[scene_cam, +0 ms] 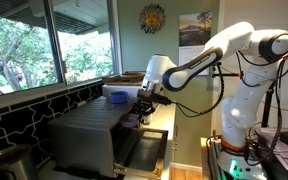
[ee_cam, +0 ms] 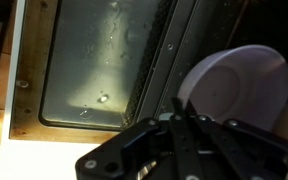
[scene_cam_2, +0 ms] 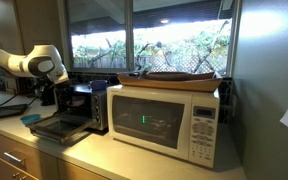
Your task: Pour the water from the blue cup to the pink bowl then put the bowl into the oven
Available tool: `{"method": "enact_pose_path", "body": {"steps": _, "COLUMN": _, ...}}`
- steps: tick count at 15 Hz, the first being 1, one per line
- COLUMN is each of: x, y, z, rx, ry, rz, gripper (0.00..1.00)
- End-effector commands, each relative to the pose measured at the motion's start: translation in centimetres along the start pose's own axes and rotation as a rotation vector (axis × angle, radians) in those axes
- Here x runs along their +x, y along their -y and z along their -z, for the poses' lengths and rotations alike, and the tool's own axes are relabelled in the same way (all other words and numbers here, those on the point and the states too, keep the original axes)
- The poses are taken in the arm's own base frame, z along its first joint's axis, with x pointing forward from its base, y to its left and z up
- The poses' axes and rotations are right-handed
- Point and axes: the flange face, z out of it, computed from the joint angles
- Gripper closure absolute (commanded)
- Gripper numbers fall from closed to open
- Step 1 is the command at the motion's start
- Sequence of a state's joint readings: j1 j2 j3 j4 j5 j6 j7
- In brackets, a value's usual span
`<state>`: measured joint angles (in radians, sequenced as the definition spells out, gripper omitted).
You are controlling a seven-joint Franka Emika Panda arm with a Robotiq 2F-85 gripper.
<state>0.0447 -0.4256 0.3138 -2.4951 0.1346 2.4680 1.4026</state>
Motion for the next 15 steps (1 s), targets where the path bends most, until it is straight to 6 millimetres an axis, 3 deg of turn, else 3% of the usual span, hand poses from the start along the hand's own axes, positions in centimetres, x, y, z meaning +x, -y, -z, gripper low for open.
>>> {"method": "enact_pose_path", "body": {"steps": 1, "x": -0.2, "y": 1.3, "z": -0.6, "rx": 0.007, "ry": -0.031, "rz": -0.011, "gripper": 0.99}}
{"method": "enact_pose_path", "body": {"steps": 7, "x": 0.1, "y": 3.2, "z": -1.4, "rx": 0.017, "ry": -0.054, "rz": 0.002, "gripper": 0.99}}
{"method": "enact_pose_path", "body": {"steps": 15, "x": -0.3, "y": 3.2, "z": -2.0, "rx": 0.019, "ry": -0.065, "rz": -0.01, "gripper": 0.99}}
